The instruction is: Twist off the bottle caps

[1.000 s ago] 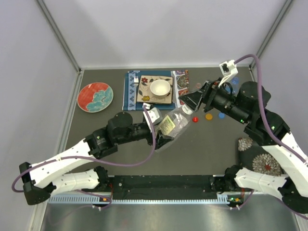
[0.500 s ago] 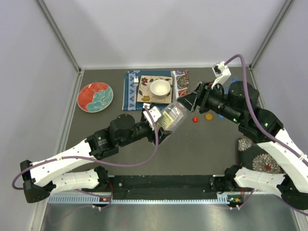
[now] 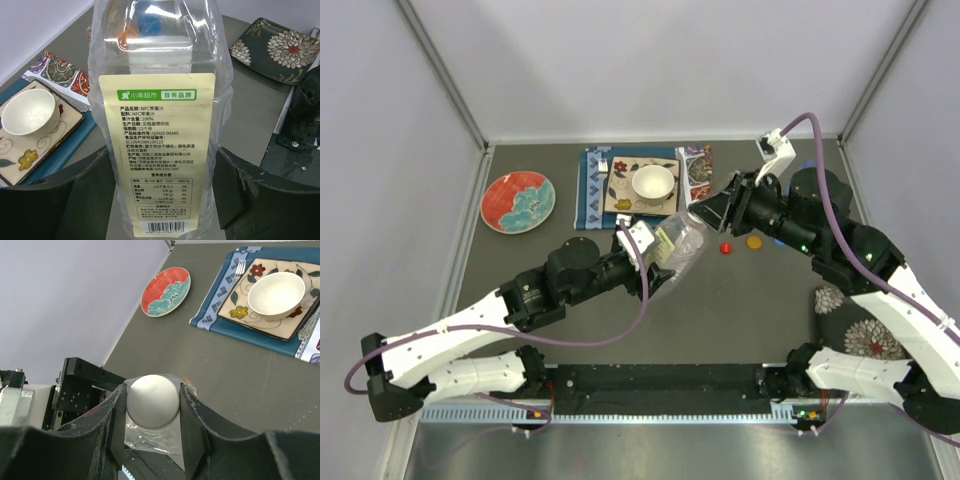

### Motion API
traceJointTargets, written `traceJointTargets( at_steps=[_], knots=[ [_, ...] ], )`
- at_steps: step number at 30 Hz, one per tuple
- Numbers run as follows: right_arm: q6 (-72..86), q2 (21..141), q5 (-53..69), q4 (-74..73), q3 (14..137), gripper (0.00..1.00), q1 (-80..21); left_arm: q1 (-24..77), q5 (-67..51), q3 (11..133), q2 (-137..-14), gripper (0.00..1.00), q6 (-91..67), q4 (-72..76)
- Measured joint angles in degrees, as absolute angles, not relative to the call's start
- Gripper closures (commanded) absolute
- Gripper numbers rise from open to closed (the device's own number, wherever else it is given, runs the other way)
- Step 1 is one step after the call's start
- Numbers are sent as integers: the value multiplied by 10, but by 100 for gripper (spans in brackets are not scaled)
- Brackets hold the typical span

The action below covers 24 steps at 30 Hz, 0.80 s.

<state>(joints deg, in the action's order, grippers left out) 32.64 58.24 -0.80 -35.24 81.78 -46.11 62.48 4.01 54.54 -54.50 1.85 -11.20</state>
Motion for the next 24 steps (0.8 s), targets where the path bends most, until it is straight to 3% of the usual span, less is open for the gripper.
traceJointTargets(
  at_steps=[12,24],
  knots=[
    [307,570,38,-349,818,100,-461,619,-8,538,-506,87,17,-114],
    [160,539,193,-352,849,100,-460,525,-332,539,-513,100,-105,-45]
  ],
)
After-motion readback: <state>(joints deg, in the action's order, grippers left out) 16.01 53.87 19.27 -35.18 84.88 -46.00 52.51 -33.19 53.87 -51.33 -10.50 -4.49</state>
